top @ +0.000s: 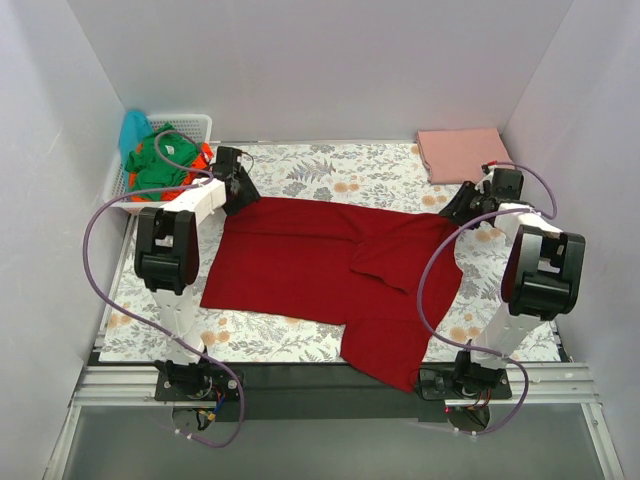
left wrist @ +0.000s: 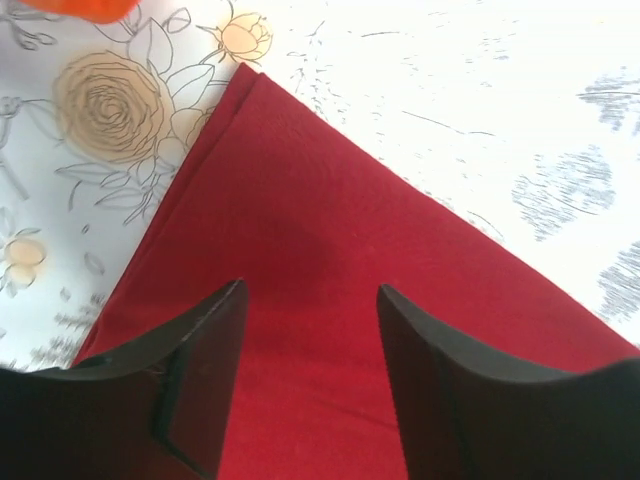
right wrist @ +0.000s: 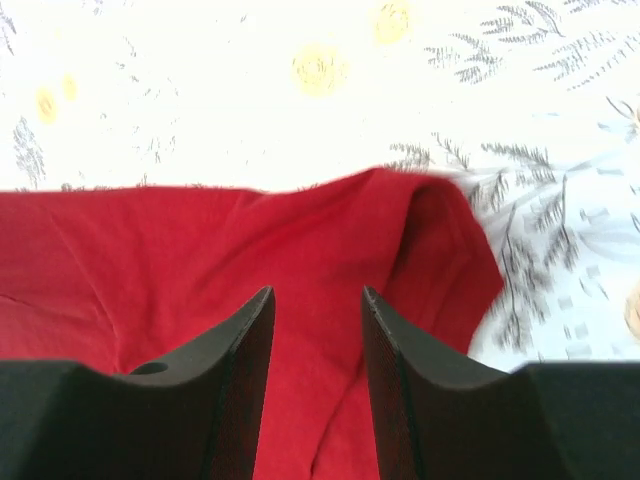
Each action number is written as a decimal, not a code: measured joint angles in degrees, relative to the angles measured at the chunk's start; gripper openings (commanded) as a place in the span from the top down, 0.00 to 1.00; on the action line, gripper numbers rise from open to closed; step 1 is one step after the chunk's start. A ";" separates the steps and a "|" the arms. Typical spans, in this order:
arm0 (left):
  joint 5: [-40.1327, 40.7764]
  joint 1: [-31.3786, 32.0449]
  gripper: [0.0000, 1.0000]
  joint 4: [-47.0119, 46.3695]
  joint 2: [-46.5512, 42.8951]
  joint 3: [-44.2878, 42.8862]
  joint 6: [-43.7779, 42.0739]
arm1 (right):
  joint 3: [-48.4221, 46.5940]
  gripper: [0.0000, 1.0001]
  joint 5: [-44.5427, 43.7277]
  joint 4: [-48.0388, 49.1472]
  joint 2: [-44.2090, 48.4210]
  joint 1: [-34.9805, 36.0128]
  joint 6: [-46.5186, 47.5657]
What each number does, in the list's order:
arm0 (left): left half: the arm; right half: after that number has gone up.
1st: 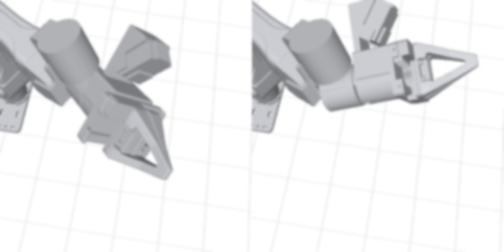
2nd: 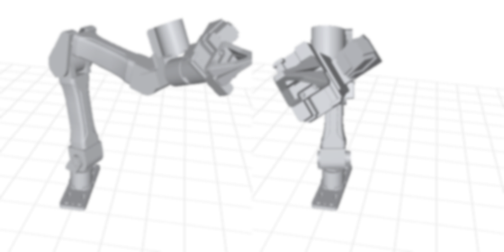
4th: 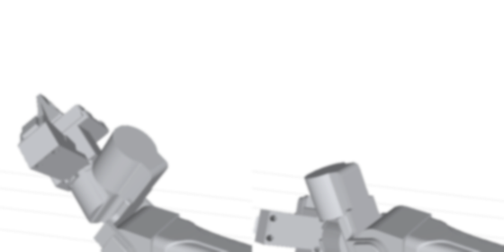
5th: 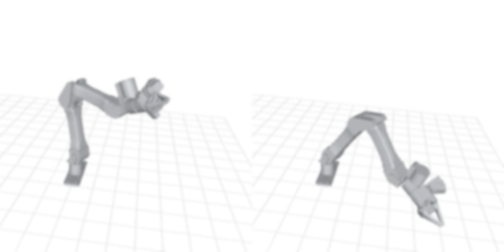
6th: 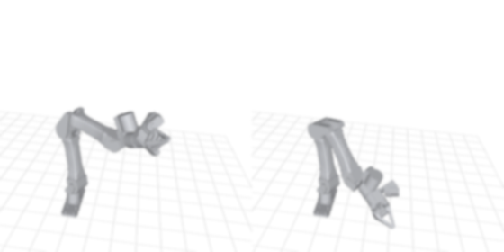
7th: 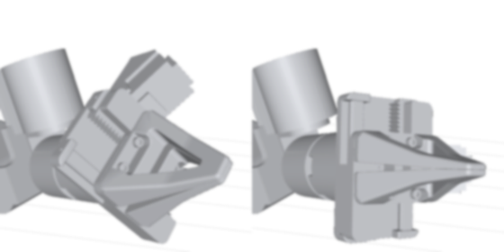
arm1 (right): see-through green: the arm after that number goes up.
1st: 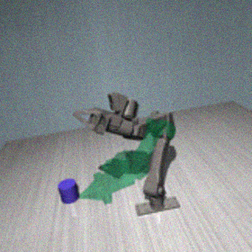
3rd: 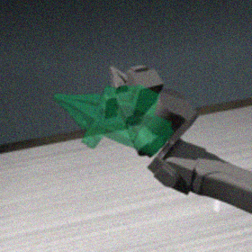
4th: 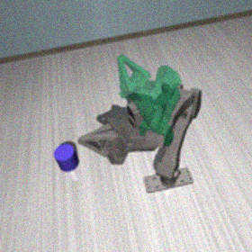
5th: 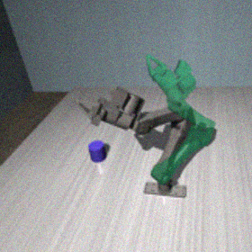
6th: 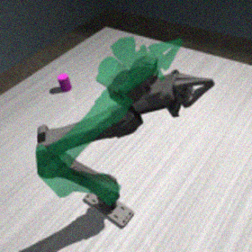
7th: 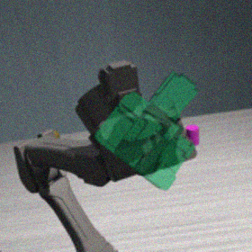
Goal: Fold and stack the t-shirts
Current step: Fold the tshirt
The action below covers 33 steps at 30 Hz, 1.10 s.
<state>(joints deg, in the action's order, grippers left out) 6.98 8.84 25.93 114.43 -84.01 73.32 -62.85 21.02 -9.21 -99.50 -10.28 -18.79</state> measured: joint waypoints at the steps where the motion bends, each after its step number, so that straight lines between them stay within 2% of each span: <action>1: 0.04 0.00 0.49 0.17 1.22 -0.61 -0.02 | 0.00 0.53 0.61 1.31 -1.09 -0.24 -0.72; 6: 0.35 0.00 0.51 1.01 4.52 -1.25 -0.09 | 0.02 0.53 2.32 5.44 -4.74 -1.18 -3.54; 16: 1.01 0.00 0.51 0.98 5.27 -1.99 -0.09 | 1.27 0.54 3.08 11.17 -7.82 -3.82 -5.35; 18: 1.09 0.02 0.51 0.98 5.29 -1.99 -0.07 | 1.27 0.58 3.93 12.28 -9.05 -4.00 -5.51; 20: 1.14 0.02 0.51 0.98 5.31 -2.01 -0.04 | 1.22 0.68 5.07 13.25 -10.64 -4.09 -5.90; 22: 1.18 0.02 0.51 1.01 5.35 -2.05 -0.02 | 1.01 0.80 6.19 14.12 -11.61 -4.20 -6.29; 23: 1.20 0.02 0.53 1.07 5.40 -2.14 -0.02 | 0.83 0.95 6.27 14.12 -11.91 -4.28 -6.34; 24: 1.31 0.00 0.54 1.29 5.57 -2.34 0.00 | 0.68 0.99 6.36 14.16 -12.20 -4.52 -6.23; 28: 1.62 -0.20 0.55 3.02 6.62 -4.15 0.66 | -1.31 0.99 6.84 14.01 -14.14 -5.49 -6.51; 33: 1.49 -0.81 0.56 5.14 8.81 -7.74 1.79 | -8.59 0.99 7.98 13.68 -19.15 -6.82 -5.70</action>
<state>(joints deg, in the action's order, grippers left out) 8.47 8.03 31.07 123.24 -91.74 75.11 -71.44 28.99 4.47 -118.65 -17.10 -24.49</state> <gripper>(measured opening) 0.446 0.021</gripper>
